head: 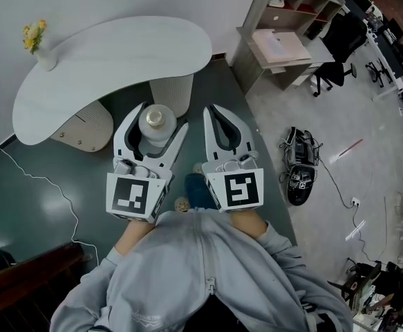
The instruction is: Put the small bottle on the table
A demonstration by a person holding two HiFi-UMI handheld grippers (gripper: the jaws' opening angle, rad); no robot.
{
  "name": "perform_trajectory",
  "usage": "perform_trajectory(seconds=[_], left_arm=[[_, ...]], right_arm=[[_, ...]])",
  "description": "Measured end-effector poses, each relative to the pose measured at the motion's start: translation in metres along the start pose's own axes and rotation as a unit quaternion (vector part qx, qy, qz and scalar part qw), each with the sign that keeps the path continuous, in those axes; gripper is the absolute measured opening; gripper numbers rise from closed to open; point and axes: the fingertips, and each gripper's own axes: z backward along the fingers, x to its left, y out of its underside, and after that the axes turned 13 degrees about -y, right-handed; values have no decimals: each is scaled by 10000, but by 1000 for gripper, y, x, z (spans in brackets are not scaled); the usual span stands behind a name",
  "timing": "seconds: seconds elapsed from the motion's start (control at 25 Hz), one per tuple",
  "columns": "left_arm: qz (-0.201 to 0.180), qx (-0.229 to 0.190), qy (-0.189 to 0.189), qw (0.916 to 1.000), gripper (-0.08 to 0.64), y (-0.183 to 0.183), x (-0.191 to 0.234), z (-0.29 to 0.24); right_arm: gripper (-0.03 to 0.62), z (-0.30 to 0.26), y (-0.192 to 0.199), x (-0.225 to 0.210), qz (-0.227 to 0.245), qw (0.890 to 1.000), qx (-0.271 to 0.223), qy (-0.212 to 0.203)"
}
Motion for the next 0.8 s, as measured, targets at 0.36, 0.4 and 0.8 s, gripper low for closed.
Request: perform_trajectory(seconds=[0.36, 0.4, 0.8], left_arm=[[36, 52, -86, 9999, 334, 5, 13, -37], [33, 38, -87, 9999, 334, 5, 14, -43], [99, -17, -292, 9995, 334, 6, 31, -116]], right_arm=[[26, -34, 9, -23, 43, 9999, -13, -134], [26, -40, 10, -28, 42, 9999, -21, -152], [26, -98, 24, -81, 11, 9992, -13, -406]])
